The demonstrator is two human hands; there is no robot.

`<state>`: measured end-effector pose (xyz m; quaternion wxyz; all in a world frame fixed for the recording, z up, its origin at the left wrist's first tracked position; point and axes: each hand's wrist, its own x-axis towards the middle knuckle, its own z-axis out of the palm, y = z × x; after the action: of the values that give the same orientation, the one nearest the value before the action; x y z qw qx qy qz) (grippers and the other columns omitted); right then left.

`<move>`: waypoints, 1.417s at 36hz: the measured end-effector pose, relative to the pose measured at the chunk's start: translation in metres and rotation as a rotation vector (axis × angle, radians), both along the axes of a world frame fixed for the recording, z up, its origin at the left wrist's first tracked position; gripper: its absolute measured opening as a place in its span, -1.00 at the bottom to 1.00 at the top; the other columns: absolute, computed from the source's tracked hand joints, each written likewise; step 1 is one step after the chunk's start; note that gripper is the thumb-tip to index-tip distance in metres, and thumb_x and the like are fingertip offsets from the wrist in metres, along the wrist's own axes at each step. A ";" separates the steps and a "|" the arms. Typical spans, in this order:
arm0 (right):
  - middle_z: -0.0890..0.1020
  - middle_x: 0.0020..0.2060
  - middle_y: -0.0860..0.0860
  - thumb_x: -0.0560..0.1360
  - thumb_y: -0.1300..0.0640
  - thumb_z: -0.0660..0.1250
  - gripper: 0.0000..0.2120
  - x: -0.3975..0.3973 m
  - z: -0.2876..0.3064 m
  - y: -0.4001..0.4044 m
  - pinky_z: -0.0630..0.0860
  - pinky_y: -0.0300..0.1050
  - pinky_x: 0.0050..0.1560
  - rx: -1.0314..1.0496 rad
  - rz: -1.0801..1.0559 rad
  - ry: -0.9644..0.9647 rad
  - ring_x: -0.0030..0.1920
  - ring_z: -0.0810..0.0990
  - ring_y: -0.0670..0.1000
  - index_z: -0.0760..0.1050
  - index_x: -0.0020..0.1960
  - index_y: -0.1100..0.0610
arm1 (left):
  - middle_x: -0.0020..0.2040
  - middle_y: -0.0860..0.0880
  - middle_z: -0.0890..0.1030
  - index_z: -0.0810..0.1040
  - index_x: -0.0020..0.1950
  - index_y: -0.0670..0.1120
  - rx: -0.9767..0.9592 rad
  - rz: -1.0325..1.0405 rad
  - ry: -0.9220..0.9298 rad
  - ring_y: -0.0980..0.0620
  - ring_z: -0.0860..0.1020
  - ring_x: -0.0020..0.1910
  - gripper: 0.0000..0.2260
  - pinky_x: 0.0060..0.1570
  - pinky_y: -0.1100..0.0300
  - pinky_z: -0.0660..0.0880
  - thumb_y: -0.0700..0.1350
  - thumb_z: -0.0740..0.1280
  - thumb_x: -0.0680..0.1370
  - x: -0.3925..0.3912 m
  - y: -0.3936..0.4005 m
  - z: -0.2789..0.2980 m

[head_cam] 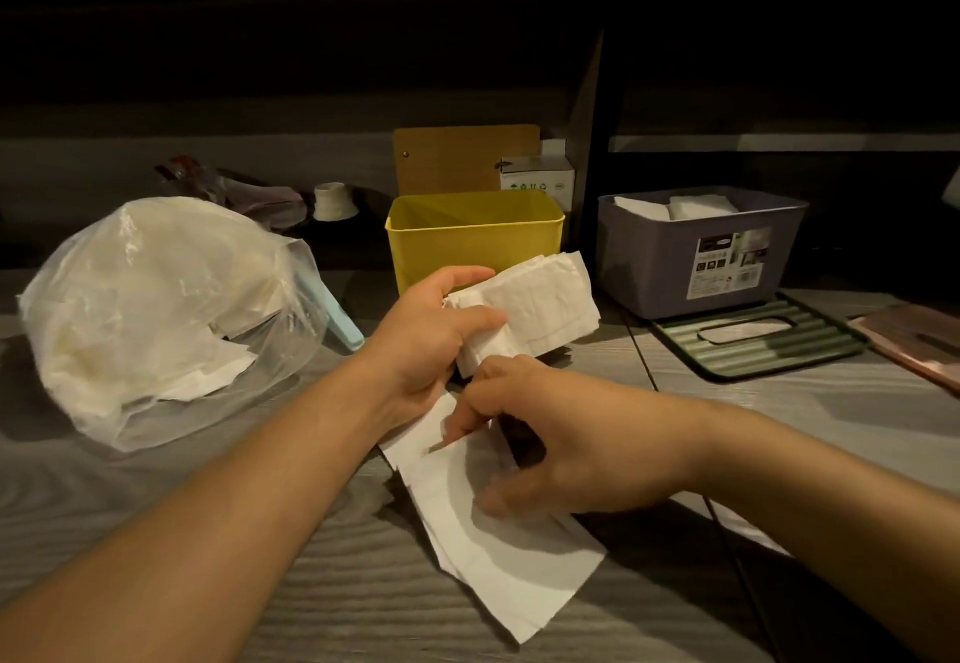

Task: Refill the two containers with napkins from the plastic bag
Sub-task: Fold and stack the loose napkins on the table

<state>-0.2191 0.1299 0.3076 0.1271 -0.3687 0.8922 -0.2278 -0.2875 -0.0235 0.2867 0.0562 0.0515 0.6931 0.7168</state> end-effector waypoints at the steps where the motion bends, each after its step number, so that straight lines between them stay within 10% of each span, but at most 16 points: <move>1: 0.44 0.06 -0.17 0.50 -0.02 0.48 -0.69 0.001 0.000 0.000 0.47 -0.24 0.07 -0.007 -0.001 0.001 0.05 0.41 -0.19 0.49 0.19 -0.07 | 0.18 -0.13 0.65 0.56 0.29 -0.01 0.020 0.002 -0.011 -0.16 0.65 0.15 -0.63 0.14 -0.15 0.62 -0.33 0.40 0.55 0.000 0.000 0.000; 6: 0.56 -0.09 -0.21 0.53 0.06 0.45 -0.87 0.000 0.004 0.008 0.43 -0.43 -0.08 -0.099 -0.034 -0.023 -0.08 0.49 -0.31 0.54 0.03 -0.08 | 0.16 -0.16 0.66 0.55 0.30 -0.07 0.087 -0.007 -0.028 -0.17 0.66 0.12 -0.63 0.08 -0.11 0.64 -0.37 0.38 0.55 0.000 0.001 0.001; 14: 0.70 -0.08 0.04 0.51 0.19 0.42 -0.92 -0.003 0.016 0.029 0.61 -0.03 0.00 -0.501 0.018 -0.455 -0.04 0.68 0.05 0.61 -0.01 0.07 | 0.18 -0.18 0.66 0.55 0.33 -0.08 0.100 -0.039 -0.030 -0.19 0.64 0.18 -0.62 0.19 -0.21 0.58 -0.35 0.38 0.55 0.002 -0.001 0.001; 17: 0.67 0.08 0.00 0.51 0.09 0.45 -0.92 -0.007 0.010 0.020 0.60 0.18 0.08 -0.364 -0.005 -0.308 0.01 0.65 0.14 0.63 -0.01 -0.06 | 0.18 -0.19 0.67 0.56 0.31 -0.09 0.156 -0.041 -0.059 -0.19 0.64 0.18 -0.64 0.23 -0.22 0.56 -0.36 0.37 0.55 0.000 -0.001 0.001; 22: 0.57 0.20 -0.30 0.51 0.04 0.46 -0.86 -0.008 -0.010 0.000 0.47 -0.33 0.16 -0.146 -0.007 0.006 0.15 0.52 -0.26 0.62 0.02 -0.17 | 0.19 -0.16 0.66 0.57 0.28 -0.08 0.186 -0.045 -0.085 -0.18 0.65 0.17 -0.66 0.20 -0.19 0.59 -0.35 0.38 0.55 0.000 0.000 -0.001; 27: 0.64 0.09 -0.25 0.49 0.06 0.49 -0.82 -0.006 -0.017 -0.008 0.41 -0.39 0.21 -0.175 -0.062 0.141 0.18 0.50 -0.28 0.69 0.09 -0.06 | 0.18 -0.14 0.65 0.56 0.28 -0.07 0.207 -0.047 -0.098 -0.15 0.65 0.15 -0.66 0.16 -0.12 0.61 -0.35 0.38 0.55 -0.002 0.000 0.000; 35: 0.67 -0.04 -0.19 0.48 0.05 0.50 -0.85 -0.009 -0.021 -0.005 0.55 -0.18 0.09 -0.266 -0.107 0.211 0.03 0.61 -0.20 0.70 0.05 -0.04 | 0.18 -0.14 0.66 0.57 0.29 -0.05 0.175 -0.080 -0.084 -0.16 0.65 0.15 -0.64 0.15 -0.12 0.62 -0.34 0.39 0.55 -0.003 -0.002 -0.001; 43: 0.70 -0.13 0.05 0.33 0.25 0.41 -0.82 -0.010 0.012 0.028 0.63 -0.17 -0.14 -1.100 -0.222 -0.357 -0.12 0.68 0.04 0.62 -0.07 0.19 | 0.14 -0.10 0.64 0.58 0.28 -0.01 -0.044 -0.155 -0.002 -0.04 0.66 -0.05 -0.53 -0.25 0.13 0.60 -0.07 0.53 0.38 0.001 -0.011 0.008; 51: 0.73 0.00 0.04 0.58 0.28 0.32 -0.84 -0.036 -0.009 0.034 0.63 -0.07 -0.03 -1.192 -0.720 -0.469 0.04 0.71 0.02 0.63 0.10 0.15 | 0.14 -0.14 0.65 0.62 0.19 -0.03 0.038 -0.106 -0.098 -0.14 0.61 0.07 -0.82 -0.19 0.03 0.61 -0.19 0.30 0.64 0.003 -0.005 0.004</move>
<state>-0.2548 0.1638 0.2986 0.0096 -0.0007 0.6322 -0.7748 -0.2847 -0.0288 0.2903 0.1268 0.0542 0.6720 0.7276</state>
